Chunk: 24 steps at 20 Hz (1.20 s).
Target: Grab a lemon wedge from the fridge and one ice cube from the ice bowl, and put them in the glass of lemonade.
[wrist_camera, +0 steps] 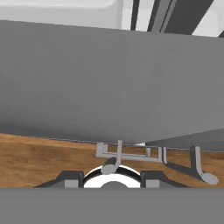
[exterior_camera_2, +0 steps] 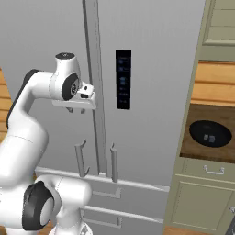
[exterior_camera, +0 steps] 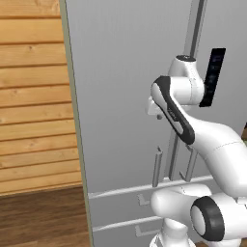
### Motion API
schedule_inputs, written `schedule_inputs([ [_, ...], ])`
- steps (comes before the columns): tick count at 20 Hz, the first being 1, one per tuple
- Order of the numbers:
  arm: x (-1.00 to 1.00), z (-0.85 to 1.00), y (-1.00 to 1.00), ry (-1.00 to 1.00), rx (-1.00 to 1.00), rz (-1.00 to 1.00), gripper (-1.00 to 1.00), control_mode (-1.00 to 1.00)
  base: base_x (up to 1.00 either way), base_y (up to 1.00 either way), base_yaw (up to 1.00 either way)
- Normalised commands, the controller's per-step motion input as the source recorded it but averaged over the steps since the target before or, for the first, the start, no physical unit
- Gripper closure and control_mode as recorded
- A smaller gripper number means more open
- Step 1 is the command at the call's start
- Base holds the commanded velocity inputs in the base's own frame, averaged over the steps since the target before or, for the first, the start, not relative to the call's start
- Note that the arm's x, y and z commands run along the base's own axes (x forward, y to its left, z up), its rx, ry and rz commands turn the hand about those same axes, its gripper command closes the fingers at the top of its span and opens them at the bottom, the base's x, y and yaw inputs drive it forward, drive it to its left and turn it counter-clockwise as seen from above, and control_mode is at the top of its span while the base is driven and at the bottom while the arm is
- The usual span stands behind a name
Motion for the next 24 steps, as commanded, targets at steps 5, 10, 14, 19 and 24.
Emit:
schedule_inputs([
  [5,-0.41,0.0,-0.15,0.0,0.0,0.0,-1.0,-1.0,0.0,0.0,0.0],
  [10,-0.85,0.0,-0.49,0.0,0.02,-0.01,-1.0,-1.0,0.0,0.0,0.0],
  [14,-0.54,0.0,-0.38,0.0,0.02,-0.02,-1.0,-1.0,0.0,0.0,0.0],
  [19,-0.35,0.0,-0.24,-0.01,0.0,-0.01,-1.0,-1.0,0.0,0.0,0.0],
  [24,-0.12,0.0,-0.33,0.0,0.0,0.0,-1.0,-1.0,0.0,0.0,0.0],
])
